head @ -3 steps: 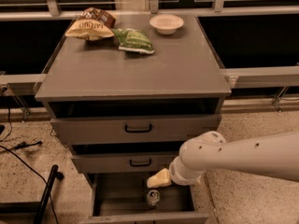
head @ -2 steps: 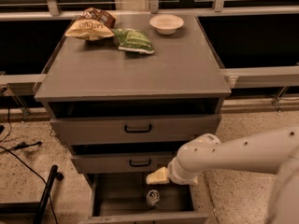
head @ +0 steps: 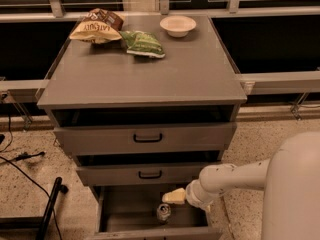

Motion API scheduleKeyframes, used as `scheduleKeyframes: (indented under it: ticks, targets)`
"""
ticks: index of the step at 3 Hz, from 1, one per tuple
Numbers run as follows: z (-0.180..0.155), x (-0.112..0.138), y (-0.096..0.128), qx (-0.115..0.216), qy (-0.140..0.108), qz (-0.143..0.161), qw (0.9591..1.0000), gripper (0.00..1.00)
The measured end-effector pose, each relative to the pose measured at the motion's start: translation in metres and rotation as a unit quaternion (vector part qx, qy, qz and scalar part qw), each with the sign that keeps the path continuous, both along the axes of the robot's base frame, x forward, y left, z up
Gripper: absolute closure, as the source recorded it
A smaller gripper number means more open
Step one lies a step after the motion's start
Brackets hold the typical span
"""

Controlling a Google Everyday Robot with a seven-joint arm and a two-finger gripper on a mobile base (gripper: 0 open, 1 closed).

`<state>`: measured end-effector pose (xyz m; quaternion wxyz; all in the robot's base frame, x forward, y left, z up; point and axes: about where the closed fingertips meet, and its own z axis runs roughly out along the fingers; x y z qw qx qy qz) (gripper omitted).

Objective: Pick 7up can from bottom drawer and place on counter

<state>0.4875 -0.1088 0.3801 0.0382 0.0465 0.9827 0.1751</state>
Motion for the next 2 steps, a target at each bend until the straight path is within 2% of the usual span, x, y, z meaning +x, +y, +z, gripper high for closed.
scheduleKeyframes:
  ticks: [1, 2]
  targets:
    - [-0.009, 0.0, 0.0, -0.003, 0.006, -0.004, 1.0, 0.0]
    - [-0.038, -0.002, 0.007, -0.009, 0.016, -0.002, 0.9998, 0.0]
